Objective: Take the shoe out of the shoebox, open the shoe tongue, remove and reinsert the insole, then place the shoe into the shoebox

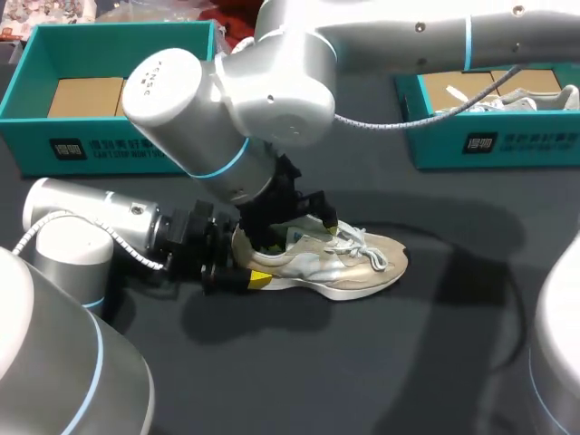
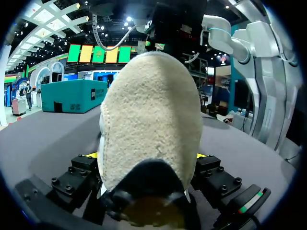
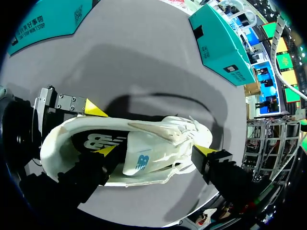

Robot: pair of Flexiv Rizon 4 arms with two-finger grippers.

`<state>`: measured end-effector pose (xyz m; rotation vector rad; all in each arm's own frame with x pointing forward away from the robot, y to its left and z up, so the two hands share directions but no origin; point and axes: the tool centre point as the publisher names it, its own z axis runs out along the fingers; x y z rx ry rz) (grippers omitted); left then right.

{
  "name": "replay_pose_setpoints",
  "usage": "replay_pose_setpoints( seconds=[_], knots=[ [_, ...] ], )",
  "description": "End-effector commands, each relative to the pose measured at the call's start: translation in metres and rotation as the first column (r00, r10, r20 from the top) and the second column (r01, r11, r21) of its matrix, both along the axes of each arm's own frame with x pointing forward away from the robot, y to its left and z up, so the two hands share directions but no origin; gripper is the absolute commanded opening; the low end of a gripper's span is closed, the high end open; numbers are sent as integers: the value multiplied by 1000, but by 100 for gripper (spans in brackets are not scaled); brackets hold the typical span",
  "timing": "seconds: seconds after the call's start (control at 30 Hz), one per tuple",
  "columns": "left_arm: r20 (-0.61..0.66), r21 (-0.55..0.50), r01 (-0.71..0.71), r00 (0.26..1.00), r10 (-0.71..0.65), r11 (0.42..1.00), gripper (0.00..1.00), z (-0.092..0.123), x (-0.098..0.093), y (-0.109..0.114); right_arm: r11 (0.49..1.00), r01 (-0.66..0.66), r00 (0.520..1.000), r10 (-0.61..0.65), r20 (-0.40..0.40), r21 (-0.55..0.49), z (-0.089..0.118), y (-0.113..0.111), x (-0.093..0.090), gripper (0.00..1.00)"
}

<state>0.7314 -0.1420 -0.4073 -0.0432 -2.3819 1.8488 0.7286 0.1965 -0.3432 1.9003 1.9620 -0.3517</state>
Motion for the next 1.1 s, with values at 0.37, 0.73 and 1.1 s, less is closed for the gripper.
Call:
replay_pose_setpoints(
  seconds=[0.37,0.73,1.1],
  knots=[
    [0,1,-2,1000,2,1000,0,-3,-2,1,822,549,777,-569,270,152,-6,-20,-5,100],
    [0,1,-2,1000,2,1000,0,-3,-2,1,805,574,746,-590,309,150,17,-33,-11,84],
    [0,1,-2,1000,2,1000,0,-3,-2,1,798,590,755,-599,269,123,27,-39,-14,76]
  ],
)
